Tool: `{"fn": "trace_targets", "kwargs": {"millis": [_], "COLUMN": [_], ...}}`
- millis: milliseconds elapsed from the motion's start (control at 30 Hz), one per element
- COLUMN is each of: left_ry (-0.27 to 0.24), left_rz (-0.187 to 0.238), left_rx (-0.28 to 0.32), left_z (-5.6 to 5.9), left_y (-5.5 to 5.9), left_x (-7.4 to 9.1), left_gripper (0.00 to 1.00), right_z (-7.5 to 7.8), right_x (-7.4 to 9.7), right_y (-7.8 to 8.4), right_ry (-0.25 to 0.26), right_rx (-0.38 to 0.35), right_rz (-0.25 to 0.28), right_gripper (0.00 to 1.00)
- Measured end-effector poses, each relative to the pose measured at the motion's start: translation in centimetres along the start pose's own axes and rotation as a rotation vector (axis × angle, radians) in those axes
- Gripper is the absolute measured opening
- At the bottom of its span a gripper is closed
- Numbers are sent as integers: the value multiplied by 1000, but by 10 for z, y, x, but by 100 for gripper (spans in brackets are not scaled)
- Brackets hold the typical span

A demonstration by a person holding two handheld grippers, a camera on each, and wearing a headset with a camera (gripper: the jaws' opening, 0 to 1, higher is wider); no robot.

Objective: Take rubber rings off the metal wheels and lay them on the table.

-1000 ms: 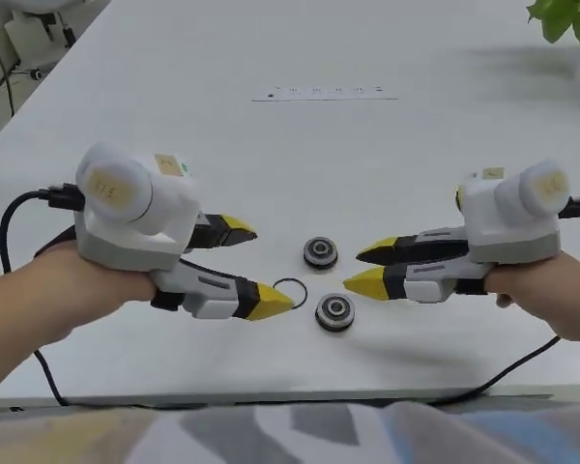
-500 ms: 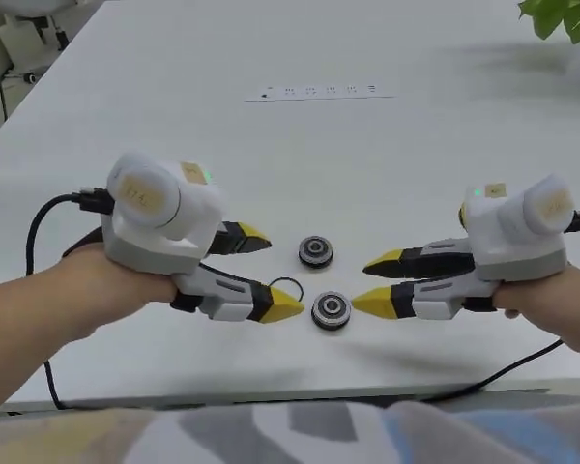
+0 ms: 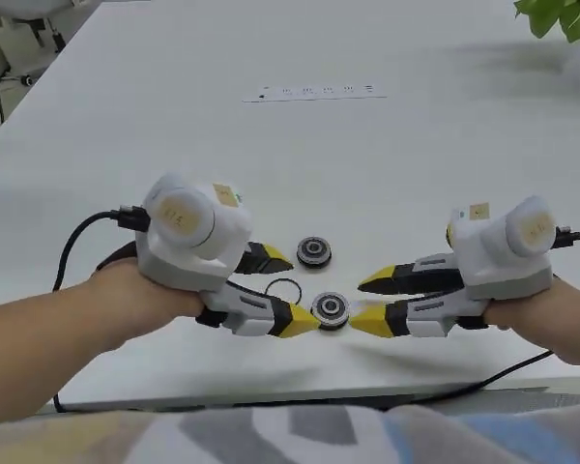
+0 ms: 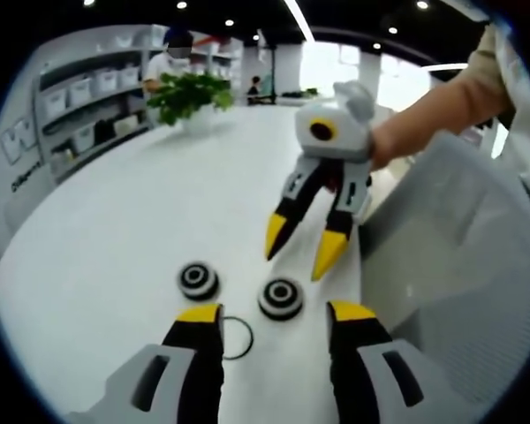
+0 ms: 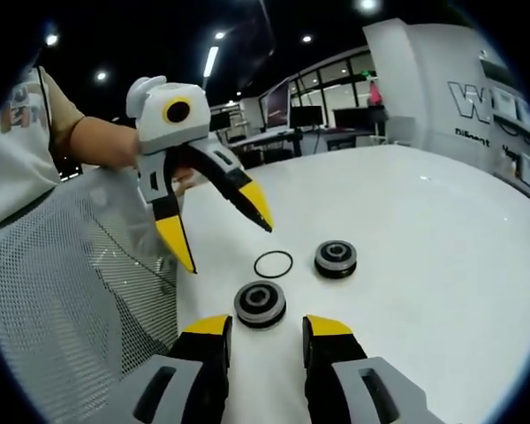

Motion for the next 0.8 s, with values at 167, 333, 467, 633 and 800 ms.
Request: {"fn": "trace_targets", "kwargs": {"millis": [167,333,467,633,800], "left_ry": [6,14,18,22,25], "left_rz": [-11,-6,-6,-6,-18], "left_rx": [-7,-1,3,1,-8], "left_z": [1,0,2,3,2], "left_y": [1,-1,-1,-2,1], "left_x": [-7,-14,-19,-24,-30], "left_gripper": [44,40,37,34,30], "right_z": [1,-1,-1,-2,-2], "right_x": [-3,-6,-9,-13,-15], "right_y": [3,3,3,4,5], "right_ry": [-4,-8,-9,-11,-13], "right_rx": [10,23,29,37,45], "right_rz": [0,-1,1,-1,-2], "right_gripper": [29,28,27,25,24]}}
Point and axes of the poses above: the centre of the closed fingertips' face, and the gripper's own axes: x roughly backward along the fingers, z roughly to its right, y roughly out of its underside, the point moved 1 cm from there along x, roughly backward along the fingers, and after that the axes turned 6 degrees about y, right-handed, at the moved point
